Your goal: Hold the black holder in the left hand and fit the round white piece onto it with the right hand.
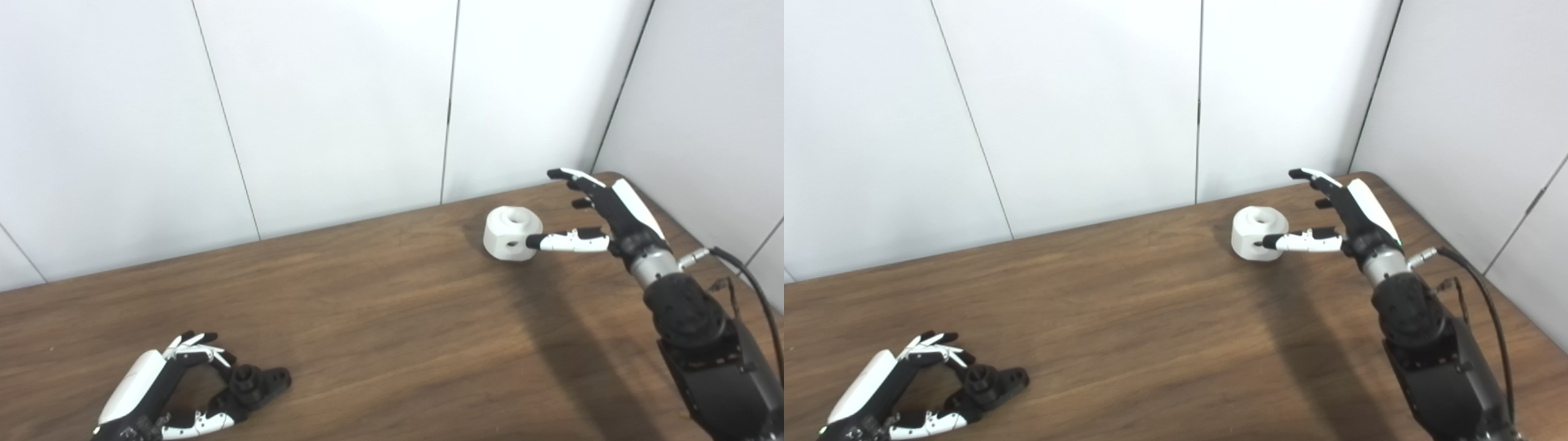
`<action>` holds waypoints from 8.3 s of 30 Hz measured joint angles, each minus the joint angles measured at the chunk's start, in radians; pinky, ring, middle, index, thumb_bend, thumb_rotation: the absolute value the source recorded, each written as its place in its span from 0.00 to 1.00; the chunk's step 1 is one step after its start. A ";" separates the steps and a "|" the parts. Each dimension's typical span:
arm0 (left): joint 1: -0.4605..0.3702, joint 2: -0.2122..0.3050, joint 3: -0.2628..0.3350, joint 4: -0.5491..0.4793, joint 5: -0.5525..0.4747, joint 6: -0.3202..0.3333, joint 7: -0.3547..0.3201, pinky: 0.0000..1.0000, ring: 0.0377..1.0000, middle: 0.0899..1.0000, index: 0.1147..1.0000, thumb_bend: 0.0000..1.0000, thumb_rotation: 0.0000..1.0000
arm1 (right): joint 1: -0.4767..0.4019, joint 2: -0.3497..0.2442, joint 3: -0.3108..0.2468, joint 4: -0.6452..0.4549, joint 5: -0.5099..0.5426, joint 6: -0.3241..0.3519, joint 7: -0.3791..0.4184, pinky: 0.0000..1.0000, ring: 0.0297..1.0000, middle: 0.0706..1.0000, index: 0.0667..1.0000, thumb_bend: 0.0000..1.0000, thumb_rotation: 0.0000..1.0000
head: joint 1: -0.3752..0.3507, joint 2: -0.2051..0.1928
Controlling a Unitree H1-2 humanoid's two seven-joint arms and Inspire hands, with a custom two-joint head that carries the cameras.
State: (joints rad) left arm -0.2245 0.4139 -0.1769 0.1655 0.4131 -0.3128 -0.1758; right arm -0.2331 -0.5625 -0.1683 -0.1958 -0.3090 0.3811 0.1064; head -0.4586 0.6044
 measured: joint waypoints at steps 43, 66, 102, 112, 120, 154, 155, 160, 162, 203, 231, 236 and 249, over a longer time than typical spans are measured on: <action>0.007 0.009 0.009 -0.037 -0.029 0.020 -0.045 1.00 0.87 0.65 0.41 0.52 0.04 | -0.119 -0.099 0.166 0.330 -0.073 -0.031 0.090 0.70 0.82 0.87 0.83 0.96 0.25 | -0.057 -0.017; 0.028 0.013 0.022 -0.071 -0.033 0.023 -0.066 1.00 0.86 0.64 0.41 0.52 0.04 | -0.164 -0.079 0.185 0.410 -0.093 -0.078 0.052 0.67 0.82 0.86 0.82 0.91 0.31 | -0.049 -0.026; 0.056 0.016 0.051 -0.138 -0.047 0.036 -0.081 1.00 0.86 0.63 0.41 0.52 0.04 | -0.229 -0.078 0.228 0.485 -0.112 -0.098 0.058 0.78 0.89 0.91 0.79 0.83 0.25 | -0.054 -0.017; 0.056 0.016 0.051 -0.145 -0.056 0.064 -0.084 1.00 0.85 0.63 0.41 0.52 0.04 | -0.229 -0.081 0.253 0.486 -0.144 -0.097 0.059 0.76 0.90 0.90 0.67 0.83 0.24 | -0.008 0.001; 0.056 0.001 0.060 -0.145 -0.054 0.065 -0.075 1.00 0.85 0.65 0.42 0.52 0.04 | -0.228 -0.089 0.241 0.484 -0.138 -0.112 0.059 0.73 0.87 0.89 0.67 0.85 0.23 | 0.058 0.018; -0.021 0.038 0.025 0.008 0.029 0.013 -0.021 0.91 0.88 0.78 0.67 1.00 0.00 | -0.214 -0.119 0.193 0.406 -0.114 -0.115 0.090 0.80 0.90 0.88 0.67 0.90 0.24 | 0.103 0.046; -0.022 0.039 0.024 0.012 0.029 0.007 -0.019 0.91 0.88 0.78 0.67 1.00 0.00 | -0.213 -0.119 0.191 0.405 -0.114 -0.114 0.090 0.80 0.90 0.89 0.67 0.90 0.25 | 0.103 0.046; -0.025 0.039 0.014 0.028 0.033 -0.008 -0.001 0.91 0.87 0.75 0.62 1.00 0.00 | -0.213 -0.120 0.191 0.405 -0.116 -0.112 0.090 0.81 0.90 0.89 0.68 0.91 0.27 | 0.098 0.043; -0.027 0.039 0.008 0.033 0.035 -0.011 0.004 0.92 0.87 0.75 0.60 1.00 0.00 | -0.213 -0.120 0.191 0.405 -0.116 -0.112 0.091 0.81 0.90 0.89 0.68 0.90 0.26 | 0.101 0.046; -0.048 0.025 -0.061 0.037 0.044 -0.051 0.013 0.90 0.85 0.71 0.55 1.00 0.00 | -0.209 -0.121 0.197 0.367 -0.122 -0.073 0.096 0.82 0.91 0.90 0.69 0.89 0.26 | 0.074 0.043; -0.049 0.025 -0.068 0.072 -0.019 -0.098 0.009 0.99 0.87 0.66 0.42 0.52 0.04 | -0.210 -0.121 0.198 0.363 -0.145 -0.059 0.102 0.81 0.90 0.89 0.69 0.89 0.27 | 0.067 0.046; -0.048 0.025 -0.068 0.072 -0.021 -0.097 0.008 1.00 0.88 0.67 0.42 0.52 0.04 | -0.212 -0.121 0.200 0.363 -0.150 -0.055 0.102 0.81 0.91 0.89 0.69 0.89 0.28 | 0.060 0.046; -0.046 0.025 -0.067 0.065 -0.019 -0.085 0.008 1.00 0.87 0.67 0.42 0.52 0.04 | -0.212 -0.122 0.200 0.354 -0.150 -0.054 0.121 0.82 0.91 0.89 0.69 0.88 0.23 | 0.057 0.041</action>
State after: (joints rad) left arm -0.2706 0.4391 -0.2442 0.2301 0.3944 -0.3981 -0.1679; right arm -0.4447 -0.6846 0.0314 0.1583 -0.4589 0.3273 0.2277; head -0.4019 0.6458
